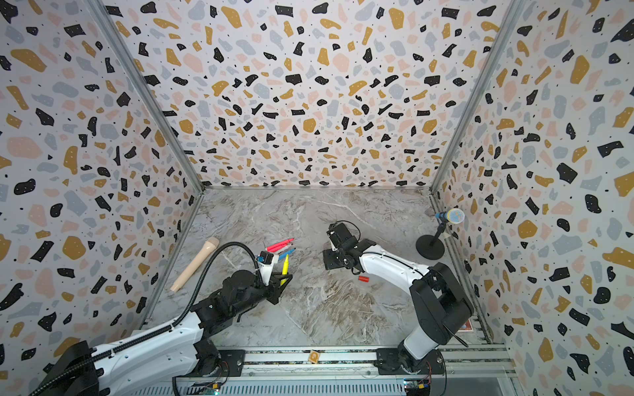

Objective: Insert pens into pen caps
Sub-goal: Rotate the pen cap at the center of the table, then pick up the pen cap from the center of the table.

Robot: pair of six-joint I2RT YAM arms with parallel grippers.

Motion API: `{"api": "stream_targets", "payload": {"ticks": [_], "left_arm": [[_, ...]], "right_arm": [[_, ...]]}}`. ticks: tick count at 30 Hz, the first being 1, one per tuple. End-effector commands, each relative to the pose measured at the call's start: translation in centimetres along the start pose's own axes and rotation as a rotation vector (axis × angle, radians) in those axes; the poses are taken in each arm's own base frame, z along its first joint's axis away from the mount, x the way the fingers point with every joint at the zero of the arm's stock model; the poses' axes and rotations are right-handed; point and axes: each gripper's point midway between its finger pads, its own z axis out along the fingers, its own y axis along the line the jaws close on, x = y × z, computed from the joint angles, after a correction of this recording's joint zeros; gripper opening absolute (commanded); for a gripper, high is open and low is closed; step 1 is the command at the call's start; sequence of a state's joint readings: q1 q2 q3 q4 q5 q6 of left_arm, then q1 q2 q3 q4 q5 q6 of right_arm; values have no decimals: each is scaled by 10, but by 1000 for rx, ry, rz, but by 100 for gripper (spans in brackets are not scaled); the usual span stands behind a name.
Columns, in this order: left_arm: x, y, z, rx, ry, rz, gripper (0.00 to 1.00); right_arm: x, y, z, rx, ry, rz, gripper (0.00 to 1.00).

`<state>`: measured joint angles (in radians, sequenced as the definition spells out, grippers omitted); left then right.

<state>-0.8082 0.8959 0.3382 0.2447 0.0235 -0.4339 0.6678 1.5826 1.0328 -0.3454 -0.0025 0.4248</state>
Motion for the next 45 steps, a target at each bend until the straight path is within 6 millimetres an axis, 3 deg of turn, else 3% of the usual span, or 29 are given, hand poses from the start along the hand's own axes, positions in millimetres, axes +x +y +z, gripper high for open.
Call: {"api": "stream_targets", "payload": {"ticks": [1,13,29,34,39,45], "left_arm": [[-12,-5,0,11,-30,21,0],[-4,-7,1,32,-11,9,0],[0,-5,1,26,-2,9,0],[0,-4,0,23,-3,11,0],[-1,-4,0,23,-5,10,0],[-1,-11,-1,60,-11,6,0]], "right_arm": [[3,-16,2,73,52,-22,59],[13,-23,32,72,148,-48,50],[27,-24,52,152,223,-107,39],[33,-21,54,144,240,-116,27],[27,-9,47,82,205,-119,6],[-14,25,5,-103,30,-132,5]]}}
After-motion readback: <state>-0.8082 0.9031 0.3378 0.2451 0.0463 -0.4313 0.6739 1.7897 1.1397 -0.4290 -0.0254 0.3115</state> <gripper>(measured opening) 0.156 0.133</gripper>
